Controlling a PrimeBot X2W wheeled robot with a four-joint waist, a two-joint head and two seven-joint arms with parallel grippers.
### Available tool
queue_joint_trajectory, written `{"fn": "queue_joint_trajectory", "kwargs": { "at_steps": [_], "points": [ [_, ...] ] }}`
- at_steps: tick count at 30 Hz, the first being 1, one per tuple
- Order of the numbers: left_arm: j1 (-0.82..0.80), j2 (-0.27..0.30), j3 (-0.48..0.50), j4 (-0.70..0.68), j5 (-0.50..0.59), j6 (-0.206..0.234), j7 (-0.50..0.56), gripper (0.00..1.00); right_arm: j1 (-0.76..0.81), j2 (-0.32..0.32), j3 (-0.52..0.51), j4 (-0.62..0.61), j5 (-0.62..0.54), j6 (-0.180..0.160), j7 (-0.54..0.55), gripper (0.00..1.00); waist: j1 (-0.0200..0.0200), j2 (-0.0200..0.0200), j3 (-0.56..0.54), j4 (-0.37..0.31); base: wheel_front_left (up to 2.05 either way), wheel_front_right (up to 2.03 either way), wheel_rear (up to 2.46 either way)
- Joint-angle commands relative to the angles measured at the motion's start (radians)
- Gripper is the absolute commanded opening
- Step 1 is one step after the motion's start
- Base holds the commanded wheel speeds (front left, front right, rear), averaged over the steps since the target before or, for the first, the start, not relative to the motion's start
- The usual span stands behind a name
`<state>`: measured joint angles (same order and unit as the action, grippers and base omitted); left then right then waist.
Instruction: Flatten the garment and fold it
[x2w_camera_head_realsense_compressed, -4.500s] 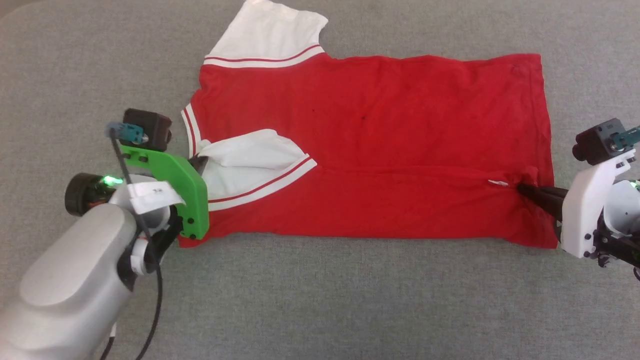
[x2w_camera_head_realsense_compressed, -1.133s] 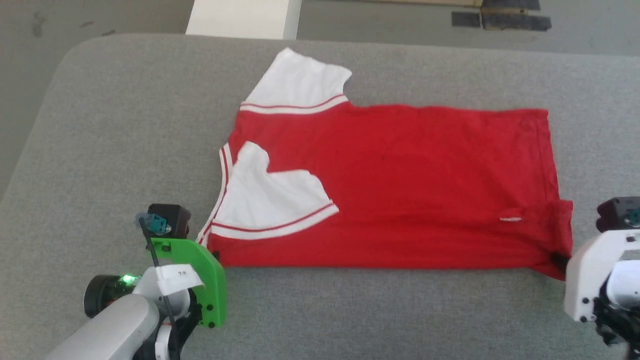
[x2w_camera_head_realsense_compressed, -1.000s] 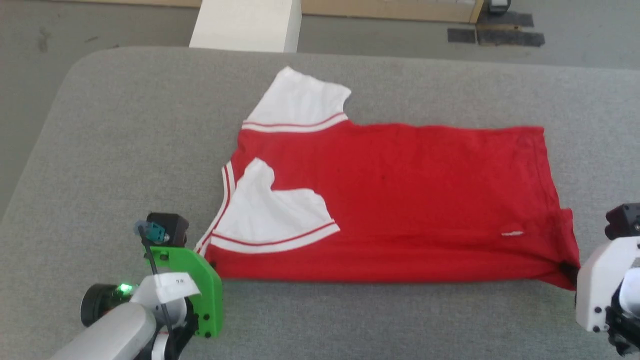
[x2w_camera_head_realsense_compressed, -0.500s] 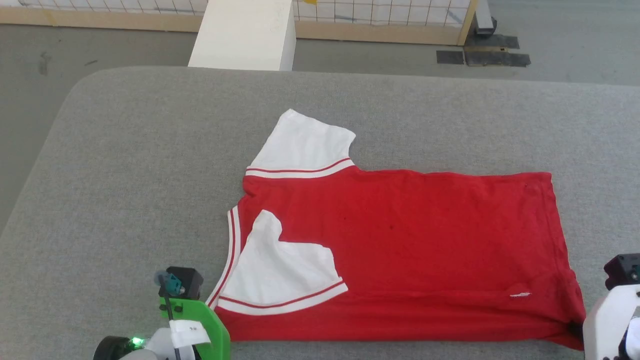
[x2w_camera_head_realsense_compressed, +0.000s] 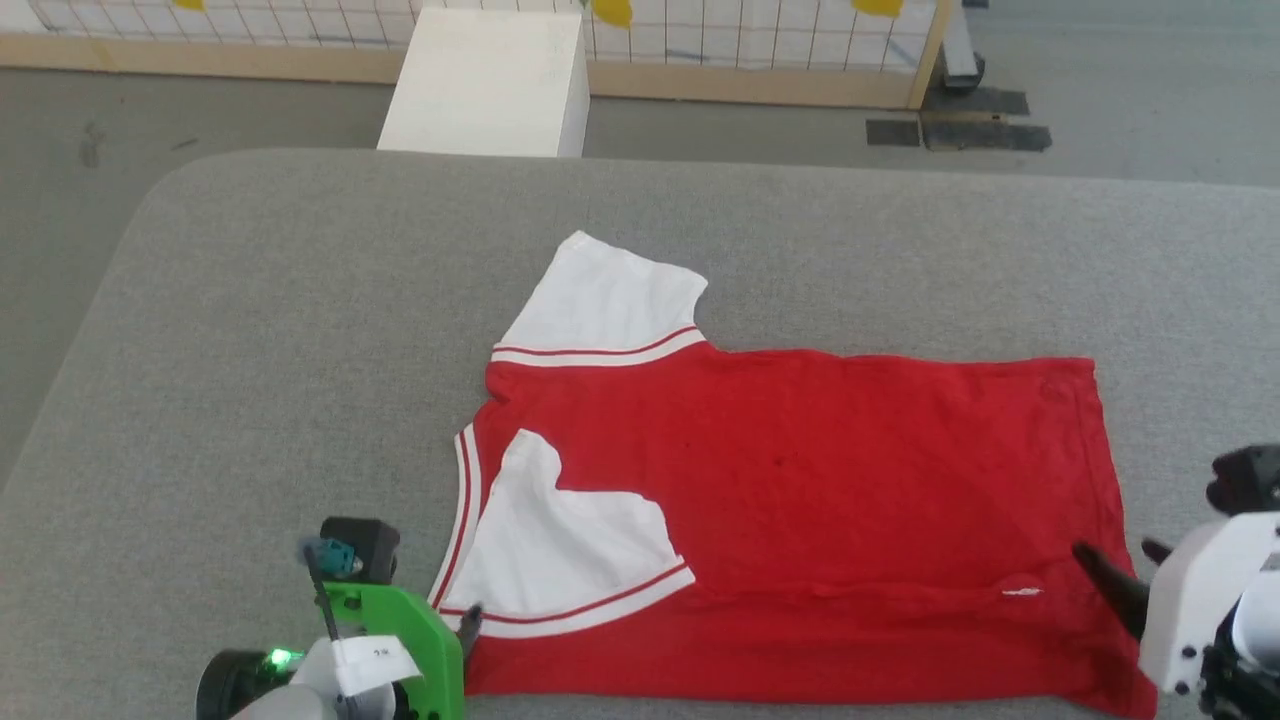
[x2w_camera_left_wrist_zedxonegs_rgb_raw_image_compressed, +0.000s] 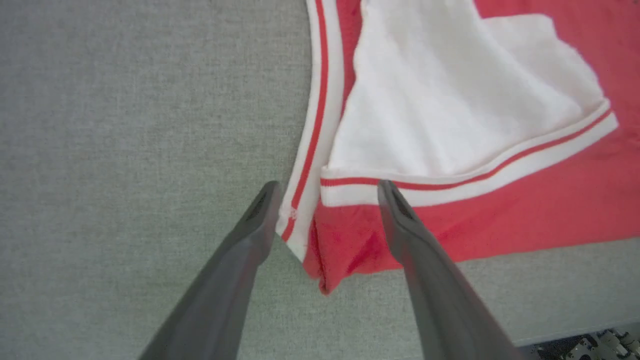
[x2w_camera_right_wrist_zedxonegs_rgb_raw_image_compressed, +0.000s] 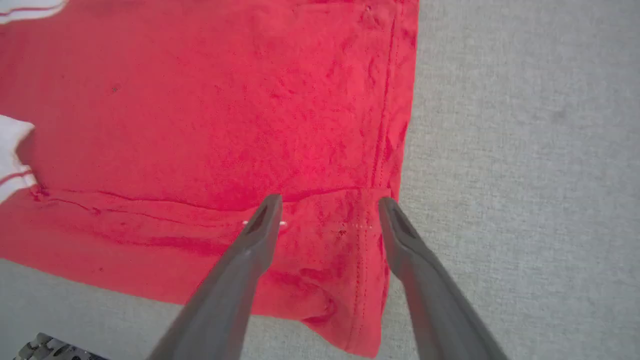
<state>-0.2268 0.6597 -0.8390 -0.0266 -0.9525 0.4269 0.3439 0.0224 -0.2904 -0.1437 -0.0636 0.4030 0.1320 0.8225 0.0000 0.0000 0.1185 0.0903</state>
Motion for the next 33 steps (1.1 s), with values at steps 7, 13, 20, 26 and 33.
{"fn": "queue_joint_trajectory", "kwargs": {
  "at_steps": [7, 13, 20, 26, 33],
  "points": [
    [-0.054, -0.014, 0.091, -0.030, 0.073, -0.024, -0.211, 1.00, -0.045, 0.002, 0.019, -0.070, 0.065, -0.001, -0.207, 1.00, 0.0000, 0.0000, -0.043, -0.017, 0.00, 0.00, 0.00],
    [-0.076, -0.051, 0.151, -0.036, 0.107, -0.031, -0.380, 1.00, -0.033, 0.026, 0.034, -0.085, 0.070, -0.001, -0.435, 1.00, 0.0000, 0.0000, -0.040, -0.034, 0.00, 0.00, 0.00],
    [-0.127, -0.050, 0.187, -0.037, 0.121, -0.067, -0.447, 1.00, -0.042, 0.068, 0.063, -0.097, 0.006, -0.001, -0.676, 1.00, 0.0000, 0.0000, 0.015, -0.084, 0.00, 0.00, 0.00],
    [-0.266, -0.003, 0.174, -0.006, 0.123, -0.134, -0.329, 1.00, -0.074, 0.123, 0.078, -0.069, -0.081, -0.001, -0.795, 1.00, 0.0000, 0.0000, 0.105, -0.151, 0.00, 0.00, 0.00],
    [-0.546, 0.073, 0.124, 0.105, 0.122, -0.293, -0.044, 1.00, -0.139, 0.173, 0.105, -0.049, -0.099, -0.001, -0.828, 1.00, 0.0000, 0.0000, 0.234, -0.240, 0.00, 0.00, 0.00]
  ]
}}
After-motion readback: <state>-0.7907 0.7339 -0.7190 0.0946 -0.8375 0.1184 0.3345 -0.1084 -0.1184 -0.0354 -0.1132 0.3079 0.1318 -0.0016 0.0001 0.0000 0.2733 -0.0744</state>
